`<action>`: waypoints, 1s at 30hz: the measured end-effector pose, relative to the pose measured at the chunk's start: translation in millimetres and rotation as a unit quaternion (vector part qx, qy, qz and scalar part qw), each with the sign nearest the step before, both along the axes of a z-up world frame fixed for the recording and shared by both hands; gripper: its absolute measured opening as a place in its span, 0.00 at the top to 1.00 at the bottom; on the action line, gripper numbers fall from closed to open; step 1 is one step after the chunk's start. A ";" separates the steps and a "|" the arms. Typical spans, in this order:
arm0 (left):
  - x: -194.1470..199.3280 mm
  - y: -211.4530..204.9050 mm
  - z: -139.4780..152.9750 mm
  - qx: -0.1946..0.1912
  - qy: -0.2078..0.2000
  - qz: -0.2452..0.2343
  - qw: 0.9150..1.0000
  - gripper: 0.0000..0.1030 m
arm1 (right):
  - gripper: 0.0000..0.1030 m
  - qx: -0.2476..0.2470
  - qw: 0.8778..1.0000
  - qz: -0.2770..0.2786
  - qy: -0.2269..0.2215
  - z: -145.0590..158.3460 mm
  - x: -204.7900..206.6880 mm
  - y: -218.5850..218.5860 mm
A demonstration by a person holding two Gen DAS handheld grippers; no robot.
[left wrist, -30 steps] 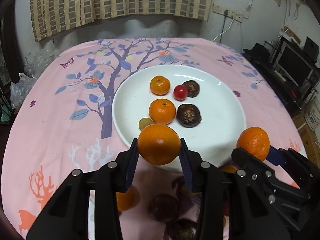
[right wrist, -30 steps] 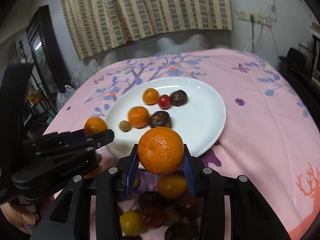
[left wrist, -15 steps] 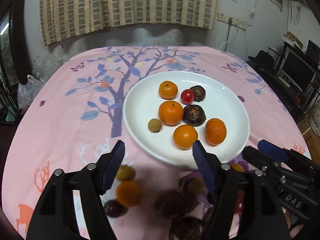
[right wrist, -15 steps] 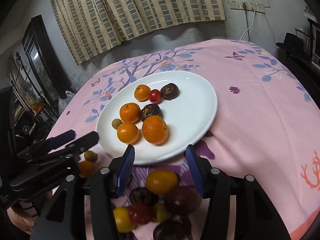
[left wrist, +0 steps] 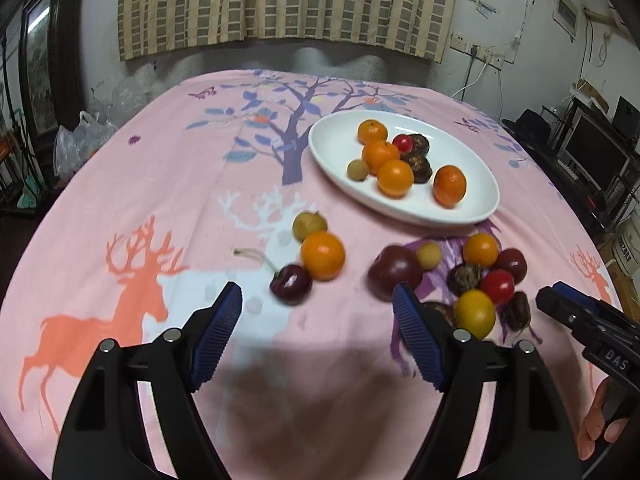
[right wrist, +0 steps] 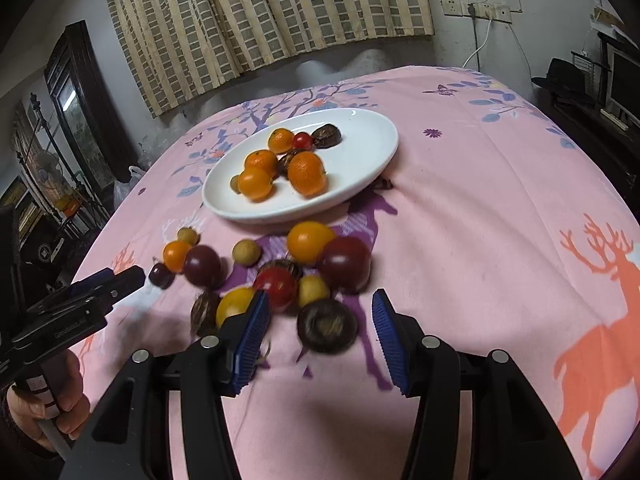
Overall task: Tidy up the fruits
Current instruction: 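Grasp a stemmed dark cherry with the right tool while the left tool grasps a mangosteen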
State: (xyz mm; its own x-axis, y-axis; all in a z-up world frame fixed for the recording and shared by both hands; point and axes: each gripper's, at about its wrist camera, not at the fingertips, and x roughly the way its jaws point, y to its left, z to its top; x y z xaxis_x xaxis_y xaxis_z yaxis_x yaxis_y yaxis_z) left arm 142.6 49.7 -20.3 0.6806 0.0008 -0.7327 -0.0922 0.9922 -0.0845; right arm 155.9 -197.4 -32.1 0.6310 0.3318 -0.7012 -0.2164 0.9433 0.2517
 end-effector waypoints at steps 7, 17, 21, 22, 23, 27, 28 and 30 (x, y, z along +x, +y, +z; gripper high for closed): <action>-5.7 10.1 -10.0 0.003 0.003 0.008 1.000 0.26 | 0.47 -0.024 0.999 0.045 0.017 -9.4 -28.0 26.6; -4.0 7.5 -14.2 -0.009 0.017 -0.012 1.000 0.26 | 0.49 -0.125 0.988 0.085 0.036 -31.6 -18.7 79.6; -3.6 2.7 -16.0 -0.007 0.020 -0.024 1.000 0.26 | 0.66 -0.144 0.985 0.089 0.026 -31.8 -14.1 89.7; -3.5 1.7 -16.3 -0.004 0.019 -0.025 0.999 0.26 | 0.73 -0.143 0.985 0.092 0.024 -31.6 -13.4 90.4; -3.3 0.9 -16.9 -0.002 0.020 -0.025 0.999 0.26 | 0.75 -0.139 0.986 0.091 0.022 -31.4 -14.2 89.2; -2.9 0.3 -21.0 -0.016 0.033 -0.029 0.999 0.25 | 0.75 -0.106 0.991 0.080 0.023 -29.2 -14.6 73.4; -2.9 -0.4 -21.7 -0.019 0.035 -0.033 0.999 0.25 | 0.75 -0.098 0.992 0.076 0.021 -27.3 -15.1 68.6; -3.7 -5.5 -23.8 -0.010 0.036 -0.041 0.998 0.25 | 0.75 -0.078 0.995 0.066 0.016 -22.6 -14.1 56.9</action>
State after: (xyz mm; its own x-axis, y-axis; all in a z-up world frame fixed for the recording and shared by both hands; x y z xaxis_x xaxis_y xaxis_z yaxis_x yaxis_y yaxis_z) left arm 138.9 44.2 -44.1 0.6236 -0.0671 -0.7789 -0.0176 0.9949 -0.0998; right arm 141.9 -140.5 -54.7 0.5660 0.2955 -0.7696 -0.3351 0.9354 0.1128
